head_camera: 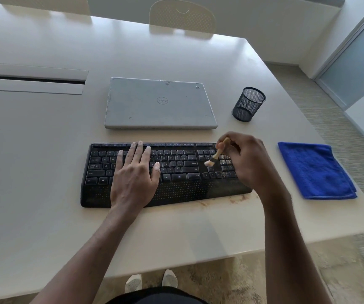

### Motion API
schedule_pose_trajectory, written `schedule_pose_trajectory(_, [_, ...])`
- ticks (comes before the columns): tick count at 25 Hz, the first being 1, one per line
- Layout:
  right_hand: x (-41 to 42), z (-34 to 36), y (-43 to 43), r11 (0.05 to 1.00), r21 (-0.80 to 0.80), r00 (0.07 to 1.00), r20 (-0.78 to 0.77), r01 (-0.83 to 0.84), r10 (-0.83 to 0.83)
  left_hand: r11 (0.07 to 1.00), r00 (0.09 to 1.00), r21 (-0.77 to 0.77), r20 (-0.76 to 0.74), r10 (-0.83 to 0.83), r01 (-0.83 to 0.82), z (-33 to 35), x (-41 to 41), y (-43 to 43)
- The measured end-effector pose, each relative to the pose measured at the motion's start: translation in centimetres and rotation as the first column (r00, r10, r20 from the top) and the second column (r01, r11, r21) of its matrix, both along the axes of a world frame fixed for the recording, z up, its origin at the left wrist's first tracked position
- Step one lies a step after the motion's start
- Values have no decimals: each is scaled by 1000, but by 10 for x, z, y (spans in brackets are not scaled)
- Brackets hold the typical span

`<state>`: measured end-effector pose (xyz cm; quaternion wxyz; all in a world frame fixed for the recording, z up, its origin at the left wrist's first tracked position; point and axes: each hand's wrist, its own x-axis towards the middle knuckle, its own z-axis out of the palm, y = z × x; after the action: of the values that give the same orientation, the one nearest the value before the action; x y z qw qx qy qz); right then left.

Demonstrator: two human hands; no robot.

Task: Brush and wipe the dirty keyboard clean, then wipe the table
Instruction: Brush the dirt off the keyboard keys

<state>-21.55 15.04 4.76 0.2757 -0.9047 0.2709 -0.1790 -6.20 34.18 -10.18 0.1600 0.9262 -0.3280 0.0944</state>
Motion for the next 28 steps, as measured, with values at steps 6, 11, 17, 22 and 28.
schedule_pose_trajectory(6, [22, -10, -20, 985, 33, 980, -101, -172, 174, 1000, 1000, -4, -2, 0, 0, 0, 0, 0])
schedule_pose_trajectory(11, [21, -11, -31, 994, -5, 992, -65, -108, 107, 1000, 1000, -4, -3, 2, -2, -1, 1, 0])
schedule_pose_trajectory(17, [16, -13, -29, 1000, 11, 989, -144, -29, 31, 1000, 1000, 0, -6, -1, 1, 0, 1, 1])
schedule_pose_trajectory(22, [8, -9, -19, 999, 41, 995, -97, 1, 3, 1000, 1000, -2, -1, 1, -1, 0, 1, 0])
schedule_pose_trajectory(28, [10, -17, -10, 977, -60, 978, 5, 206, -206, 1000, 1000, -5, 1, 0, 0, 0, 1, -1])
